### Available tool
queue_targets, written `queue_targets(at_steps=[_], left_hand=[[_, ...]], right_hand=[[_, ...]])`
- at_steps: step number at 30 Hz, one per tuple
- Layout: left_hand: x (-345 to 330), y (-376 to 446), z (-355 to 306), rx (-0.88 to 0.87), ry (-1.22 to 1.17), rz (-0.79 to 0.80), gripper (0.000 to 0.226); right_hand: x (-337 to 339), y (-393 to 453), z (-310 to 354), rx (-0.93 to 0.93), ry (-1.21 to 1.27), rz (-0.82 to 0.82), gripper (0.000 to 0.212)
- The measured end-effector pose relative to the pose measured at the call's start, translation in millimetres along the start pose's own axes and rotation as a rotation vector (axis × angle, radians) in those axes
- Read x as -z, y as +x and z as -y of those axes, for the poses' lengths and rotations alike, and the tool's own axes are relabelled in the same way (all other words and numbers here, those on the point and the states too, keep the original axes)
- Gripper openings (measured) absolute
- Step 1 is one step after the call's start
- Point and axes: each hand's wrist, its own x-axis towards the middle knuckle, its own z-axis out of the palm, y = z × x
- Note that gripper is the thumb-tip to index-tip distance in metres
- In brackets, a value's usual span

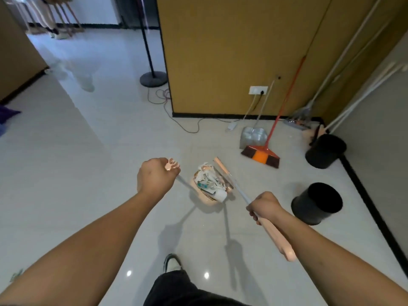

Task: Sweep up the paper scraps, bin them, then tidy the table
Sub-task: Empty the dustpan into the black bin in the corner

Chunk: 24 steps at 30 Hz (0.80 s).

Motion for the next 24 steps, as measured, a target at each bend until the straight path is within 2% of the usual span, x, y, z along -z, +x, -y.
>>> queue_targets(at_steps=[11,19,24], left_hand=[[-147.6,115.2,-217.9,-0.626,0.083,0.267,0.038],[-214.8,156.5,-355.4,-0.928,0.112,0.382,0.026],[-243.5,151.2,-414.6,-0.978,0.111,0.431,0.026]], right_hand=[[138.2,67.3,-40.7,-0.263,0.369,-0.348,0.012],[217.5,88.8,-43.1,-0.38,0.509,-0.518,0.007],[253.6,94.2,-61.4,-0.44,0.528,-0.546,0.008]])
